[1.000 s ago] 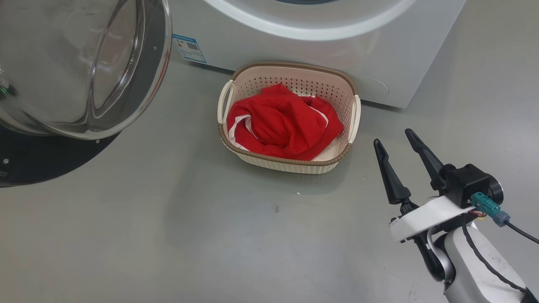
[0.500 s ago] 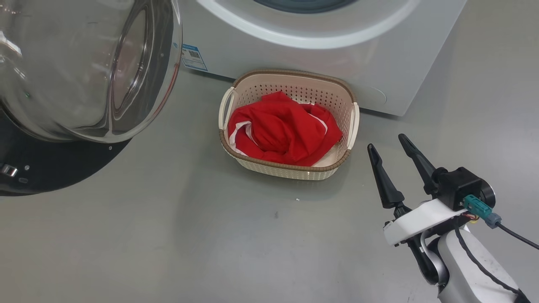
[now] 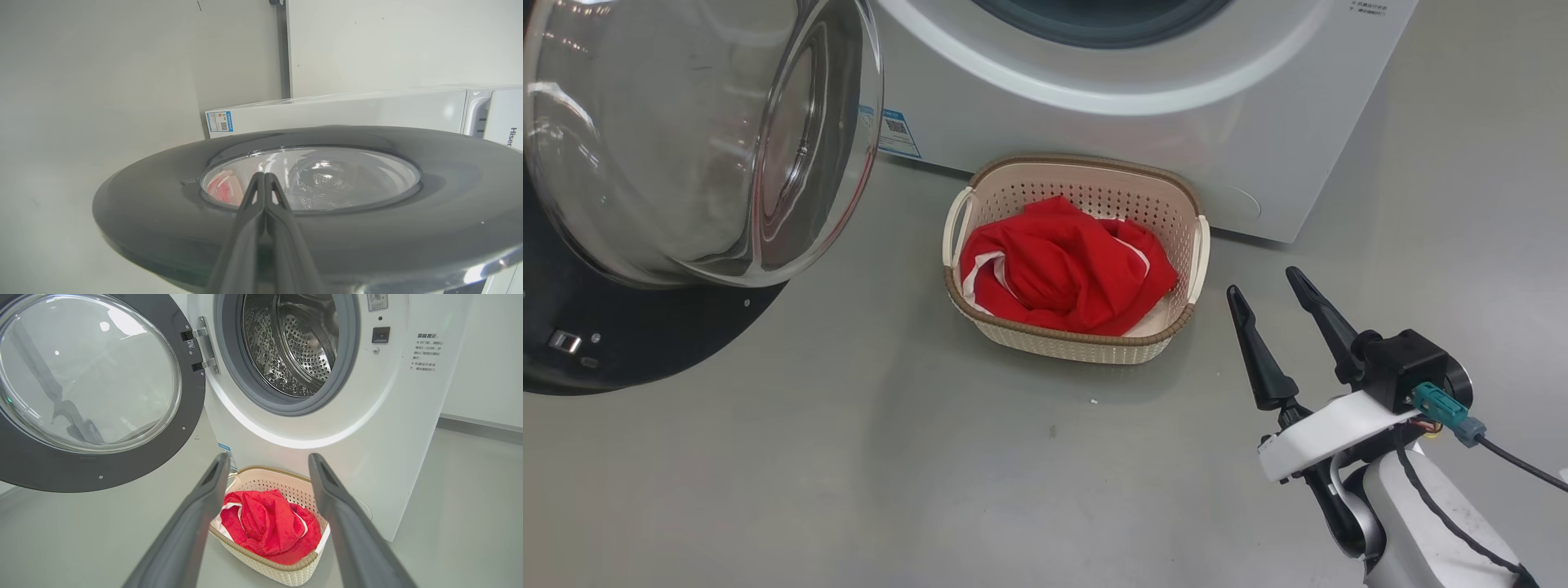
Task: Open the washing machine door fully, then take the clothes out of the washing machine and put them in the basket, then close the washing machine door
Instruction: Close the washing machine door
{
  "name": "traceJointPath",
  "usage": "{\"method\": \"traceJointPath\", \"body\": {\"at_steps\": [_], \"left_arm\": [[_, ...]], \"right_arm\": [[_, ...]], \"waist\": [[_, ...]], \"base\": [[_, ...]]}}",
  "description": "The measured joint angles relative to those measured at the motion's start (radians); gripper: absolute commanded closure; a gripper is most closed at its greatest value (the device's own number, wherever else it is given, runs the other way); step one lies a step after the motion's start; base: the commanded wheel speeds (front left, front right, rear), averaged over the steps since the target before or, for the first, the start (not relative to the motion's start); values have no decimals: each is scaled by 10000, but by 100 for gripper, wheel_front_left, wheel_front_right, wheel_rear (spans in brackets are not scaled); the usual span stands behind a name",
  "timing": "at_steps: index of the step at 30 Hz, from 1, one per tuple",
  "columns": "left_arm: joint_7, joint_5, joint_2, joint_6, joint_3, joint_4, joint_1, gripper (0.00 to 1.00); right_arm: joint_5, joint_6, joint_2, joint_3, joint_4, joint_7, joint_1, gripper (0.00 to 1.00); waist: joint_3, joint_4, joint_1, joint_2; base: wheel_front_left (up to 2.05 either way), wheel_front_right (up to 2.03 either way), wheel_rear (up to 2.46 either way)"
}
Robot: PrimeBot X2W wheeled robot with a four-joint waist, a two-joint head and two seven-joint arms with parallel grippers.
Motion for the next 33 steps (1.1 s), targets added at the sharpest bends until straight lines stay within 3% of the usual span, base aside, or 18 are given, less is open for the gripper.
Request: {"method": "traceJointPath", "body": {"at_steps": [10, 33], "left_arm": [[759, -276, -100, -311, -176, -119, 242, 100], [2721, -895, -1346, -779, -821, -1611, 1061, 100]], "right_arm": [[13, 0, 25, 15, 19, -38, 33, 0], [86, 2, 54, -50, 219, -58, 37, 0]], "waist": [[-52, 12, 0, 0], [-209, 92, 0, 0]], "base": [[0, 0, 0], [0, 0, 0]]}}
